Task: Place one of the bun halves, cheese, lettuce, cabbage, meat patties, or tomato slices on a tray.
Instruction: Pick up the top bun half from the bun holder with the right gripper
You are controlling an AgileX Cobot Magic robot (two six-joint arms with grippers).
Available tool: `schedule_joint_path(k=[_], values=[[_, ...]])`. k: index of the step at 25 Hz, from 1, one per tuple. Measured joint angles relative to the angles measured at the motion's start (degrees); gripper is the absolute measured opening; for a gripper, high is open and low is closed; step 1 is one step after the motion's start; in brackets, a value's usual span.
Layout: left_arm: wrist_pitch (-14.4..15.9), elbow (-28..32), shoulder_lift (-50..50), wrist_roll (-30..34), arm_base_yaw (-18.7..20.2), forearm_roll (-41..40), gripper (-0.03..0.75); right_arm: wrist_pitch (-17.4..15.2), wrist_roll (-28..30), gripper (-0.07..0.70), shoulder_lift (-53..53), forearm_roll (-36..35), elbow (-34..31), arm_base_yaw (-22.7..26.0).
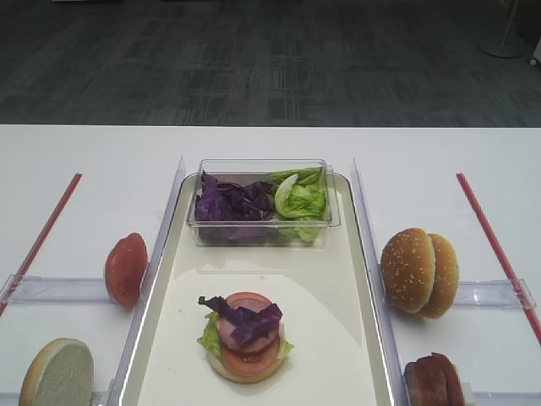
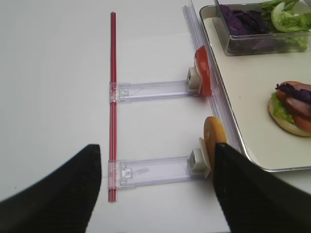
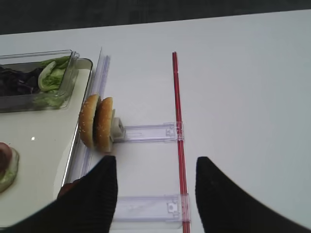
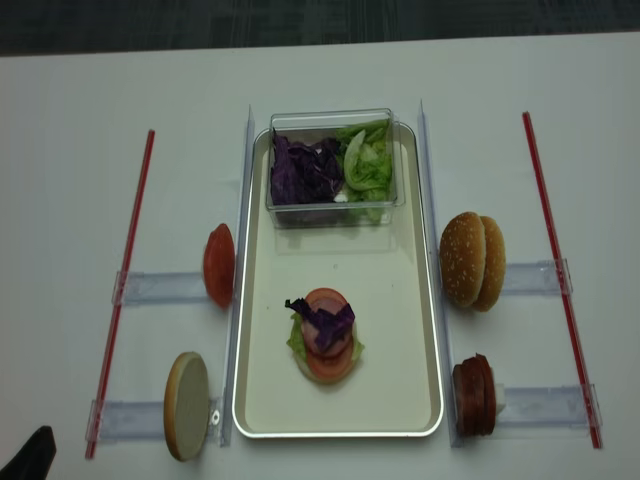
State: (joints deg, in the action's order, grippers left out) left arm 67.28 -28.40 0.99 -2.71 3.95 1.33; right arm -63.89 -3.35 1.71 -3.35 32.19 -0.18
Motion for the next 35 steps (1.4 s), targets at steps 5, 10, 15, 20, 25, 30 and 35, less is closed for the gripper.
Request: schedule_joint_path(k=[5, 10, 15, 20, 25, 30, 35], values=[[0.00, 0.00, 0.00, 0.00, 0.00, 0.00, 0.465, -3.19, -0.09, 0.400, 6.93, -1.54, 4.14, 0.00], [0.00, 0.00, 0.00, 0.00, 0.00, 0.00, 0.465, -7.27, -0.09, 0.400, 13.92, -3.25, 7.00, 0.00], [0.00, 0.00, 0.00, 0.00, 0.00, 0.00, 0.465, -8.69, -0.09, 0.400, 18.42, -6.01, 7.22, 0.00], [0.00, 0.00, 0.00, 0.00, 0.00, 0.00, 0.465, -8.73, -0.09, 0.400, 20.50, -8.14, 7.35, 0.00], [0.00, 0.00, 0.00, 0.00, 0.00, 0.00, 0.465, -8.73, -0.09, 0.400, 20.87, -10.23, 7.35, 0.00], [0.00, 0.00, 0.00, 0.00, 0.00, 0.00, 0.465, -8.73, -0.09, 0.400, 21.43, -12.35, 7.35, 0.00], [0.00, 0.00, 0.00, 0.00, 0.00, 0.00, 0.465, -8.73, 0.71, 0.400, 26.16, -15.29, 7.35, 0.00]])
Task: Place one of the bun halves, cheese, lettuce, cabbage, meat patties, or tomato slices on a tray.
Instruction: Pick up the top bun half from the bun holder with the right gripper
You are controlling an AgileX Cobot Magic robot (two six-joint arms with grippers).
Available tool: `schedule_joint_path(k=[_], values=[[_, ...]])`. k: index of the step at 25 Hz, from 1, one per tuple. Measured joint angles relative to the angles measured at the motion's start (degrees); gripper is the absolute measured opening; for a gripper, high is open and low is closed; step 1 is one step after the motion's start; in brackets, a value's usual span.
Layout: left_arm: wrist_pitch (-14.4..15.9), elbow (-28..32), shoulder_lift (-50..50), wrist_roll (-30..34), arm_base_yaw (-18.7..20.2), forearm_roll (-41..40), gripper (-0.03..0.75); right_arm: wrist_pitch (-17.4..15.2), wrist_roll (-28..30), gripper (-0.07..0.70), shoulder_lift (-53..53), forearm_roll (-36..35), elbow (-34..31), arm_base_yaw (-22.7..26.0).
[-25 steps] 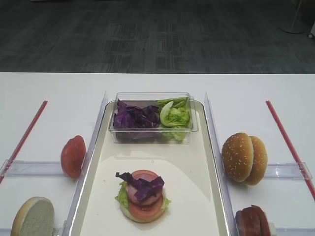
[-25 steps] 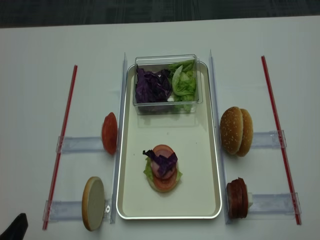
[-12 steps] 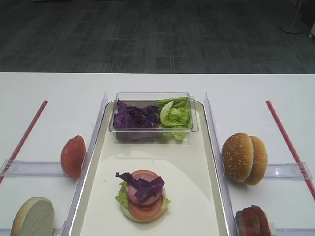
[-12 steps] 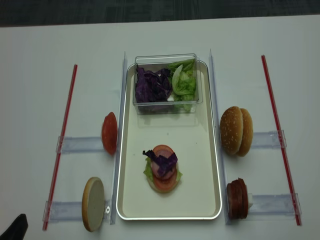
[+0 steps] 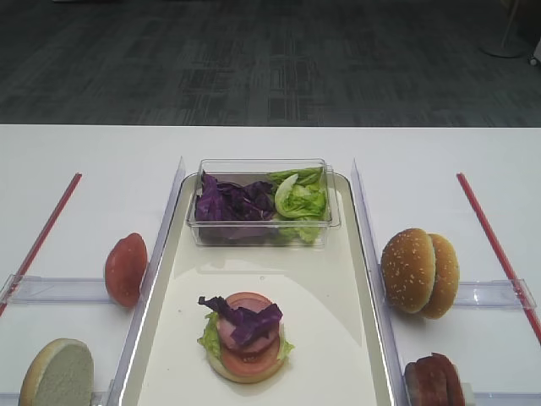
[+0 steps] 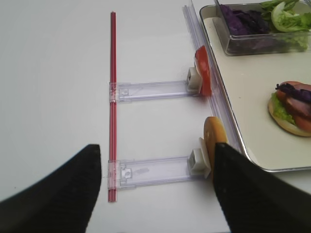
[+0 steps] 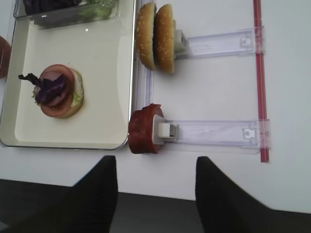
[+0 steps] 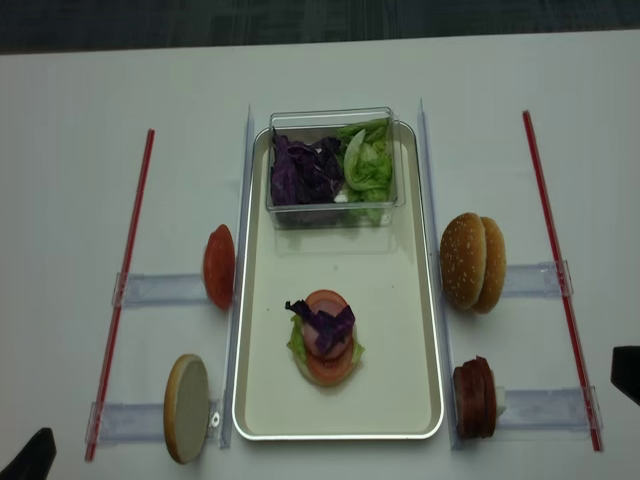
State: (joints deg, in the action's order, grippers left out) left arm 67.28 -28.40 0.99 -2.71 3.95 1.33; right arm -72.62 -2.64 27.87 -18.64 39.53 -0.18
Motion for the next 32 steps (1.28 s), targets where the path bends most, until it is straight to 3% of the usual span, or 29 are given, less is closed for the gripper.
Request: schedule_joint_path(k=[32], values=[[0.00, 0.00, 0.00, 0.00, 0.00, 0.00, 0.465, 1.53, 6.24, 0.400, 24.73, -5.38, 0.25, -3.97]])
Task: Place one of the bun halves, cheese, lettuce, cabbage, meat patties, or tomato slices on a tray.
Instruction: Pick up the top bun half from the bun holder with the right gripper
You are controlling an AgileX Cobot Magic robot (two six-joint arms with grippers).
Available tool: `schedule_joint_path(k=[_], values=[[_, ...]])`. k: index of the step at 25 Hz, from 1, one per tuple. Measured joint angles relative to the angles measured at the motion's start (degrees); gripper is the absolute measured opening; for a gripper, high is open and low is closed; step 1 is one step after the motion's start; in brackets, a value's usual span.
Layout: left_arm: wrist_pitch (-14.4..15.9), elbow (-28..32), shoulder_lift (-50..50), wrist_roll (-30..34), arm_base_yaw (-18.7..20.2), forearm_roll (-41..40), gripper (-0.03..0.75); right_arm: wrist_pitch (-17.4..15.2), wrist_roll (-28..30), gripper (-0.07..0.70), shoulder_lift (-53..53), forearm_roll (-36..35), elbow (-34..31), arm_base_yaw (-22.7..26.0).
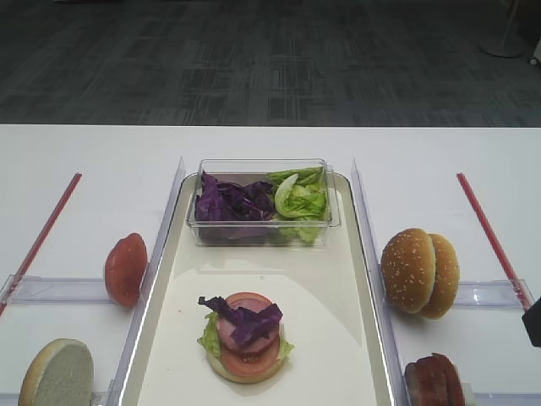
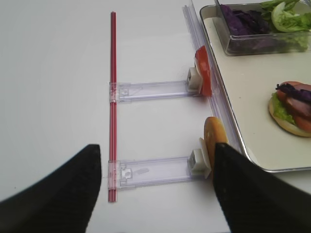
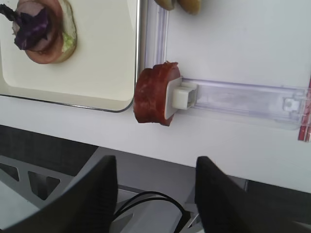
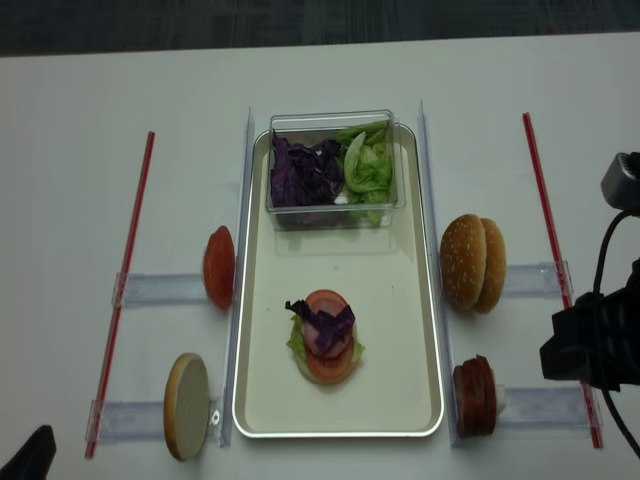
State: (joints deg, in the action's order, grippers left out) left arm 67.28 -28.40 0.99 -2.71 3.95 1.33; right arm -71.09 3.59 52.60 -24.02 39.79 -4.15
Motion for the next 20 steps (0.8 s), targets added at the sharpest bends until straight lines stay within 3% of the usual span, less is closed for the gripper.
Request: schedule_joint_path(k=[20], values=[[0.00, 0.00, 0.00, -0.13, 0.00, 0.00, 0.465, 0.57, 1.92, 0.400, 13.95, -1.38, 10.66, -0.14]])
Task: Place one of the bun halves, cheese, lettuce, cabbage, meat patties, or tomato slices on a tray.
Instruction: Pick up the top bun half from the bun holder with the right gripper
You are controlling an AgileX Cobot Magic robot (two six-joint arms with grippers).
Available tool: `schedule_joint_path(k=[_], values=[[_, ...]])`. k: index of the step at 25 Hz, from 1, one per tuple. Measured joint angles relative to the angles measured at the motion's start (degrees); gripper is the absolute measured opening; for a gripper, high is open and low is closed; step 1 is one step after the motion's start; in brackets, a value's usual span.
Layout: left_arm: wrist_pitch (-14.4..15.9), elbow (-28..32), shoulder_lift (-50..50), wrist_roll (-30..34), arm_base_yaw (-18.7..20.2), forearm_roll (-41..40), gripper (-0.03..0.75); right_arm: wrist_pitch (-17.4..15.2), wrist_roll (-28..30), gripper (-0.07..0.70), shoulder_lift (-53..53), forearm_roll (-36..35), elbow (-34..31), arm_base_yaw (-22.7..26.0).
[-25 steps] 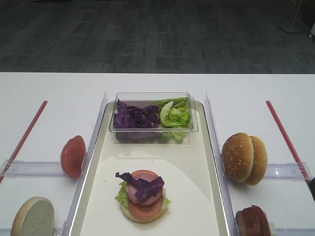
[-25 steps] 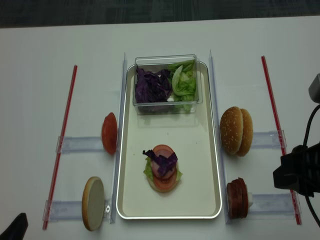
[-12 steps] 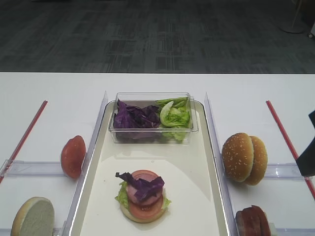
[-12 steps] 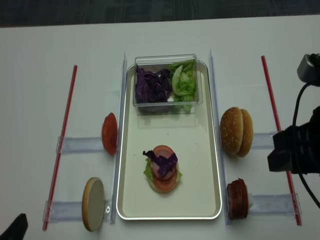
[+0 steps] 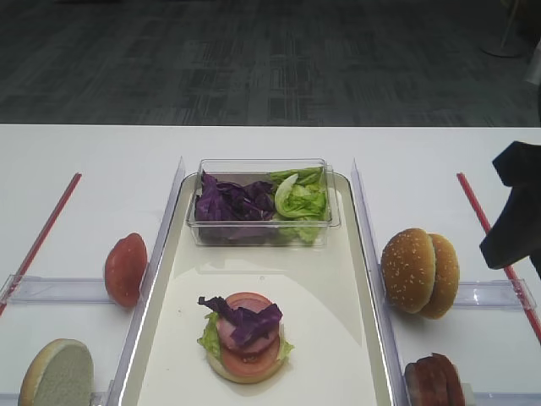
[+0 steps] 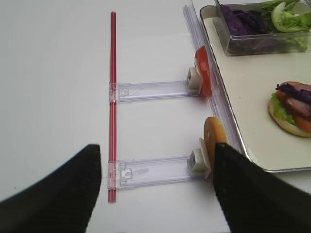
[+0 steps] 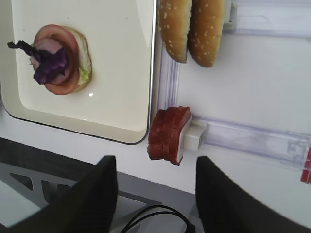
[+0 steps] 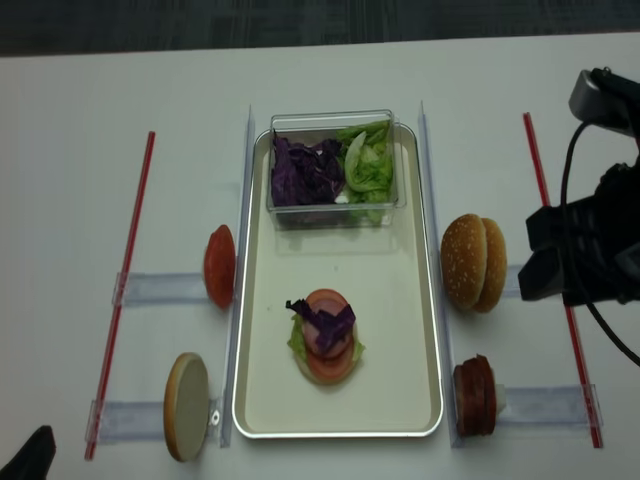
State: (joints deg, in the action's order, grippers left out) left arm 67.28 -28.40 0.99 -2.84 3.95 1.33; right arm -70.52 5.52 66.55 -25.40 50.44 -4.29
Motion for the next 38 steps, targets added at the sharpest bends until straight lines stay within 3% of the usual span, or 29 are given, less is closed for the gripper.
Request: schedule_joint_path(k=[6, 23, 38], values=[[0.00, 0.00, 0.00, 0.00, 0.00, 0.00, 0.465, 0.00, 0.01, 0.400, 4.00, 0.12, 3.14, -2.62], [0.00, 0.00, 0.00, 0.00, 0.00, 0.00, 0.465, 0.19, 0.10, 0.400, 11.53, 0.03, 5.17, -3.34], [0.00, 0.00, 0.00, 0.00, 0.00, 0.00, 0.465, 5.84, 1.40, 0.400, 19.10, -0.02, 7.99, -4.95]])
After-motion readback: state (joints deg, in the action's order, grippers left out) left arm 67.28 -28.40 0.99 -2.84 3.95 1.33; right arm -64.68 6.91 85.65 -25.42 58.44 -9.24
